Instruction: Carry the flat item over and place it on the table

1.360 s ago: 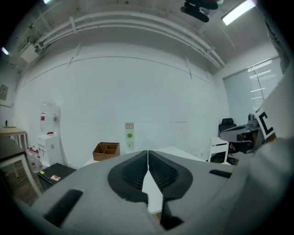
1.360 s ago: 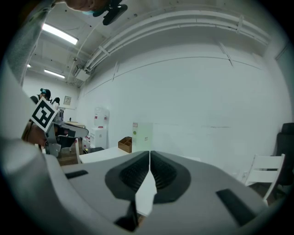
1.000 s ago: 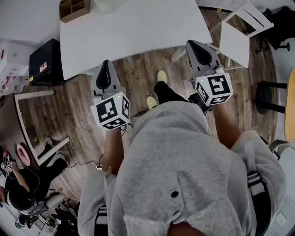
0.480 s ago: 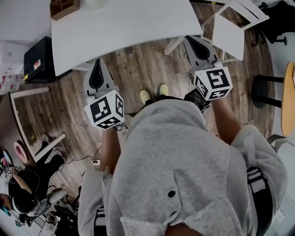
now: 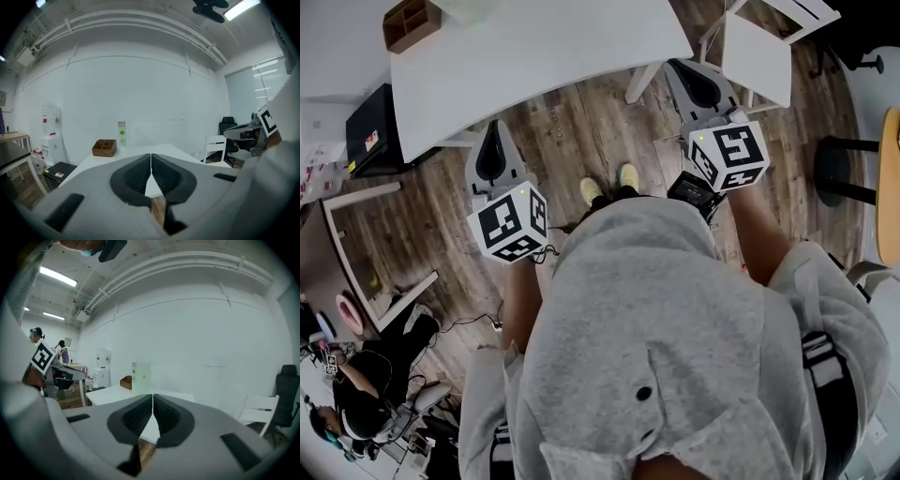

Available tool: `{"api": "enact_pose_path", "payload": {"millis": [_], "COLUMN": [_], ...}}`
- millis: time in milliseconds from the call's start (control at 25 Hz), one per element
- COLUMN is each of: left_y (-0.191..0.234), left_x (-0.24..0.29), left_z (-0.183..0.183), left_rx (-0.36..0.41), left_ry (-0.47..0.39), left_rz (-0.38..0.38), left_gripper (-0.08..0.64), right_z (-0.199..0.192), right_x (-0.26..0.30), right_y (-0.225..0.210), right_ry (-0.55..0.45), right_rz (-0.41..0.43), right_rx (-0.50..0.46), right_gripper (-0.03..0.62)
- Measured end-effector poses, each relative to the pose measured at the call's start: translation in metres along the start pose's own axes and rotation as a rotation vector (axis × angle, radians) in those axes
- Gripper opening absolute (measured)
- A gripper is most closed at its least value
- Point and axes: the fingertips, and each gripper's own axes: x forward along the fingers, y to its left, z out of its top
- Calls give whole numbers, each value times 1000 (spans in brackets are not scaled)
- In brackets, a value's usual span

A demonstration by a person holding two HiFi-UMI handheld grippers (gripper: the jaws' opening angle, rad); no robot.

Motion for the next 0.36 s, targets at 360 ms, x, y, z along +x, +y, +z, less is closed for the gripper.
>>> {"api": "enact_pose_path", "payload": {"millis": [360], "left_y": [-14], "left_x": [5], "left_z": [7], "left_rx": [17], "left_ry": [0], "left_rz": [-4], "left_gripper": [25], "right_z": [-4], "right_x": [-7], "right_y": [-12], "right_ry": [-11], "right_rz": [-3], "right_rx": [22], "right_gripper": [28]}}
